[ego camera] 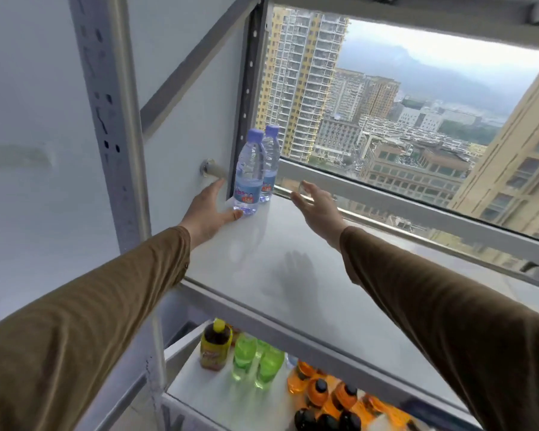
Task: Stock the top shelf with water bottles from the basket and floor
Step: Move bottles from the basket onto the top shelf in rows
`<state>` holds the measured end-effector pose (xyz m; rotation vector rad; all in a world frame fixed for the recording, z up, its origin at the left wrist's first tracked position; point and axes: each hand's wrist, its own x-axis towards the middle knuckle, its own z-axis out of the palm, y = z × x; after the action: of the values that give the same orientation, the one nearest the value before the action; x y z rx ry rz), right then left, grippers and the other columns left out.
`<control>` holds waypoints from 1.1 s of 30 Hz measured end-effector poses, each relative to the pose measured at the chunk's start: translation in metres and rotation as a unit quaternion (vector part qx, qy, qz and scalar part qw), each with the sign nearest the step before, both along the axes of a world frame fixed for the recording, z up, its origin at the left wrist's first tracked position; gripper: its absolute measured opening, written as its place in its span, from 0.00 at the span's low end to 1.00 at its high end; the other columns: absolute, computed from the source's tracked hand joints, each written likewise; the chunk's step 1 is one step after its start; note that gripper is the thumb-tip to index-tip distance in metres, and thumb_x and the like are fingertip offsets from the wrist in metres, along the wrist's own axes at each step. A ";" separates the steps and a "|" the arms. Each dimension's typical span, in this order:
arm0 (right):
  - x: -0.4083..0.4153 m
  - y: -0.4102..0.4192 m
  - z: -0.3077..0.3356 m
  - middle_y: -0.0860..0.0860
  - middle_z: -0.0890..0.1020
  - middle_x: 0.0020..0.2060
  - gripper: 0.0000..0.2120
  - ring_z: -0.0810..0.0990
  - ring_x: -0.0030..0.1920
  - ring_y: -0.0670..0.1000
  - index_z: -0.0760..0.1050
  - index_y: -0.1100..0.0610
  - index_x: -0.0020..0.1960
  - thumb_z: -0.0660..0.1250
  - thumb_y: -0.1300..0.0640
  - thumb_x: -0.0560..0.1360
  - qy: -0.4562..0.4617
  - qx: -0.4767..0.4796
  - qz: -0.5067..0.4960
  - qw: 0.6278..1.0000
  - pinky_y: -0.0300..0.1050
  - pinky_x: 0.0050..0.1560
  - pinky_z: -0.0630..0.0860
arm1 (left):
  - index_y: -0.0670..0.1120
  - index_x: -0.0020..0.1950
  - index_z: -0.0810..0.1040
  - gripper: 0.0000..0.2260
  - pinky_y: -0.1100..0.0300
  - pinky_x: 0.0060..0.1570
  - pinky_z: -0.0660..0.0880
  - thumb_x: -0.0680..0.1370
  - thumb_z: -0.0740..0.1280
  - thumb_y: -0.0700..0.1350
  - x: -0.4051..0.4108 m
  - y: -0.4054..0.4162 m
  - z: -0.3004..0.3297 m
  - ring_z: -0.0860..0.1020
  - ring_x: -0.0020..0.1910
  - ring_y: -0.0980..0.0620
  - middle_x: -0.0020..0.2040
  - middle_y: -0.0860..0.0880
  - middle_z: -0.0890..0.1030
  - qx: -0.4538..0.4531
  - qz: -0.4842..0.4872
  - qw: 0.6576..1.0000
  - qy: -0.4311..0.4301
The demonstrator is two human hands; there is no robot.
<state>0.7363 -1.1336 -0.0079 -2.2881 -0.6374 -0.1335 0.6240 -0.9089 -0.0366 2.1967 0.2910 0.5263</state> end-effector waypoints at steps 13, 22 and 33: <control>-0.228 -0.066 -0.050 0.53 0.65 0.81 0.32 0.59 0.82 0.59 0.63 0.50 0.81 0.53 0.36 0.81 -0.149 -0.199 -0.042 0.968 0.60 0.79 0.57 | 0.43 0.79 0.63 0.28 0.49 0.78 0.53 0.81 0.65 0.51 -0.141 -0.042 -0.046 0.58 0.80 0.41 0.79 0.42 0.63 0.267 -0.141 0.953 -0.016; -0.356 -0.093 -0.152 0.51 0.59 0.83 0.30 0.54 0.83 0.59 0.61 0.48 0.82 0.55 0.39 0.82 -0.121 -0.226 -0.045 0.966 0.65 0.80 0.52 | 0.48 0.79 0.61 0.28 0.48 0.79 0.50 0.81 0.65 0.50 -0.266 -0.060 -0.137 0.51 0.81 0.44 0.82 0.46 0.56 0.327 -0.169 0.928 -0.051; -0.440 -0.075 -0.318 0.50 0.64 0.81 0.29 0.59 0.80 0.55 0.63 0.50 0.81 0.66 0.50 0.82 0.082 -0.232 -0.019 0.969 0.56 0.78 0.62 | 0.51 0.79 0.60 0.26 0.47 0.80 0.49 0.82 0.63 0.51 -0.325 -0.022 -0.316 0.49 0.82 0.47 0.82 0.49 0.55 0.295 -0.275 0.906 0.131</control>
<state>0.2959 -1.2088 -0.3255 -2.7233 -0.5844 0.2076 0.2993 -0.9312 -0.3525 2.7838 -0.4077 -0.0154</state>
